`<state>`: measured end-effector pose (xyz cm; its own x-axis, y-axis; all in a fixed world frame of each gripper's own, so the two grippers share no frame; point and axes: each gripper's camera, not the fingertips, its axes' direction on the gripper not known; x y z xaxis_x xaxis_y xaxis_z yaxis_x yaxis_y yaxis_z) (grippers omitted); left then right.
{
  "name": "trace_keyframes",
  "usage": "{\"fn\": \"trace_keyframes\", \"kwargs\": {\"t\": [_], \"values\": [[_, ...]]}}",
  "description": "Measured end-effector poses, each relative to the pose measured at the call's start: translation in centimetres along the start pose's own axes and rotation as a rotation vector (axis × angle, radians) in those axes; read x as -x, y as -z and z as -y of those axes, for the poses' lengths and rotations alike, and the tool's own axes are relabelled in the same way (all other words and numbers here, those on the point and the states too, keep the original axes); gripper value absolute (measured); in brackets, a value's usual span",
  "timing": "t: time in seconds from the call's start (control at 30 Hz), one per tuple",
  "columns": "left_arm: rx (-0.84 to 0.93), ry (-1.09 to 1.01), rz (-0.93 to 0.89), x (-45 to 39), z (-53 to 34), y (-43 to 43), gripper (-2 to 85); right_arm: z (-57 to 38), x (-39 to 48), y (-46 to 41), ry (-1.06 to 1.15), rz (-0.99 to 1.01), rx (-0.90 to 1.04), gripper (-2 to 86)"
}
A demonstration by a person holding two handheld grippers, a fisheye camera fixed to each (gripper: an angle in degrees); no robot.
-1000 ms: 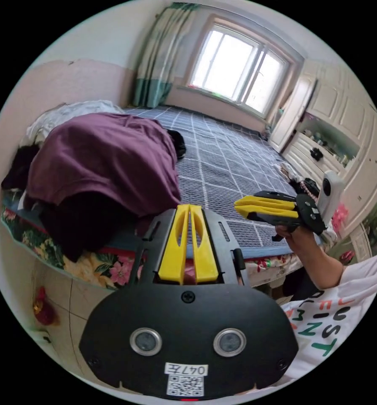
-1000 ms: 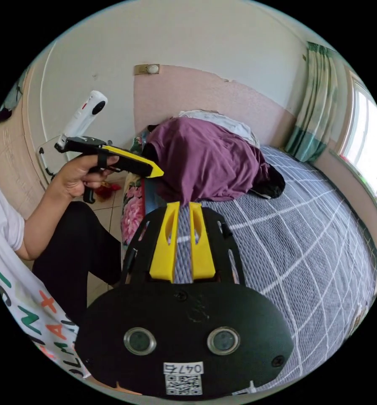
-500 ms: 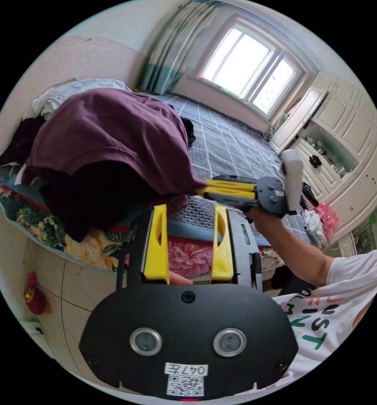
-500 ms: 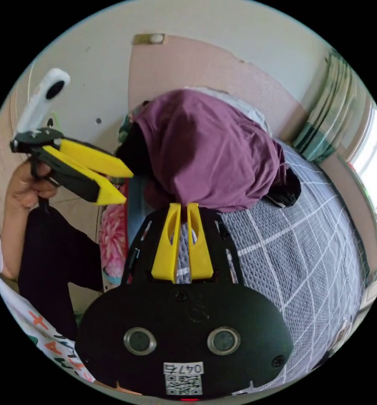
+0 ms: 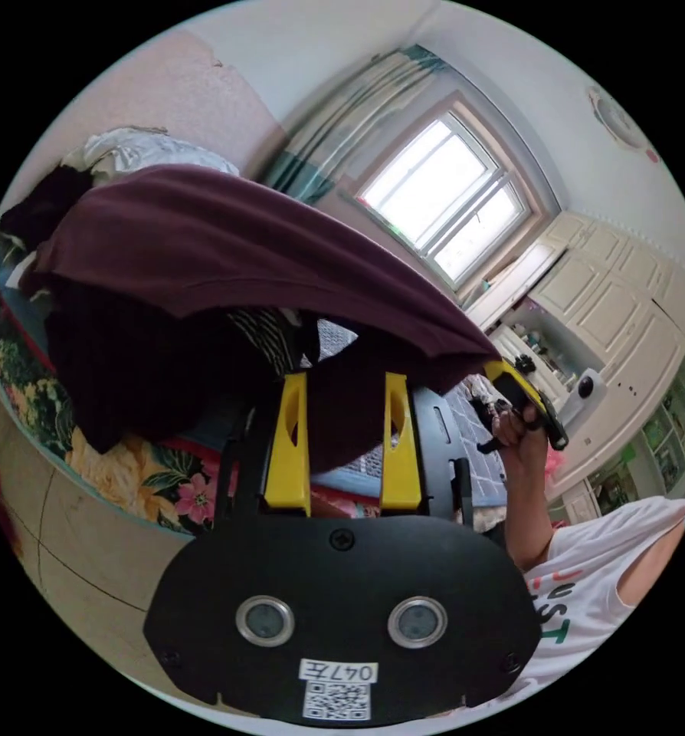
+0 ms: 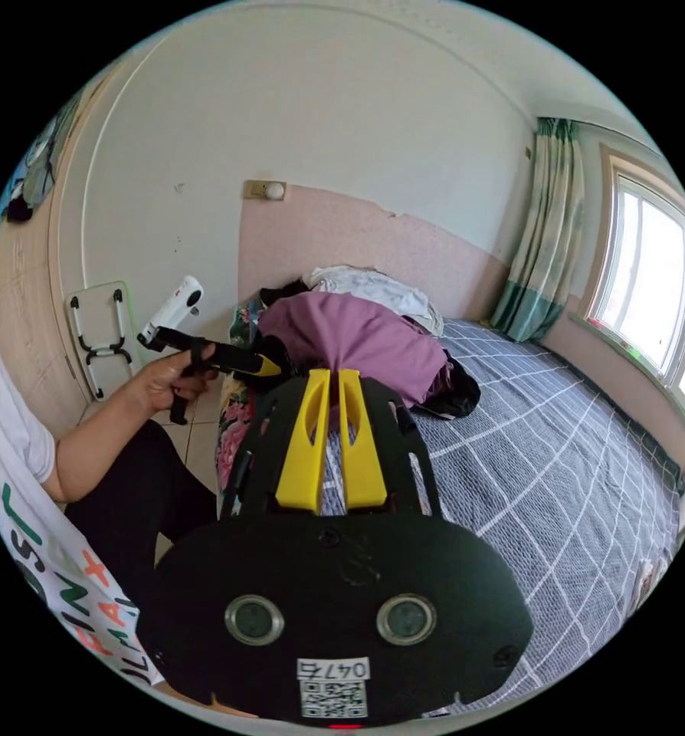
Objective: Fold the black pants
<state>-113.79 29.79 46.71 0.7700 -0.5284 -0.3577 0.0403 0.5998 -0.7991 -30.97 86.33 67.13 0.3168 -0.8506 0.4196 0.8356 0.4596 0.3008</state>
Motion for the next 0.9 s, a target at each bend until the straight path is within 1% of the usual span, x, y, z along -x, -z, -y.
{"fn": "trace_keyframes", "kwargs": {"t": [0.2, 0.3, 0.37, 0.43, 0.53, 0.6, 0.67, 0.73, 0.8, 0.9], "values": [[-0.236, 0.122, -0.087, 2.8, -0.7, 3.7, 18.1, -0.8, -0.7, 3.1, -0.004, -0.052, -0.023, 0.1], [-0.233, 0.160, -0.065, 3.6, -0.3, 3.7, 18.6, -1.2, -0.6, 4.7, 0.003, -0.063, -0.032, 0.1], [-0.228, 0.181, -0.100, 4.0, -0.1, 3.3, 17.7, -1.3, -0.6, 5.8, 0.006, -0.069, -0.042, 0.1], [-0.287, 0.168, -0.177, 3.8, -0.3, 3.8, 13.7, -1.4, -0.6, 6.7, 0.021, -0.085, -0.040, 0.1], [-0.417, 0.113, -0.189, 2.3, -1.6, 6.0, 6.2, -1.7, -0.9, 7.9, 0.036, -0.129, -0.014, 0.1], [-0.460, 0.059, -0.191, 1.0, -2.1, 7.2, 3.9, -2.3, -1.6, 8.5, 0.011, -0.153, 0.009, 0.1], [-0.438, -0.021, -0.132, -1.2, -1.9, 7.7, 2.6, -2.8, -2.3, 8.8, -0.021, -0.140, 0.014, 0.1], [-0.355, -0.099, 0.023, -4.6, -1.3, 7.4, 1.8, -3.1, -2.7, 9.0, -0.038, -0.142, 0.024, 0.1], [-0.286, -0.134, 0.077, -6.7, -1.2, 6.9, 1.4, -3.2, -2.9, 9.6, -0.034, -0.179, 0.041, 0.2], [-0.171, -0.200, 0.090, -9.5, -1.7, 6.5, 1.1, -2.9, -3.0, 11.0, -0.013, -0.219, 0.038, 0.1]]}}
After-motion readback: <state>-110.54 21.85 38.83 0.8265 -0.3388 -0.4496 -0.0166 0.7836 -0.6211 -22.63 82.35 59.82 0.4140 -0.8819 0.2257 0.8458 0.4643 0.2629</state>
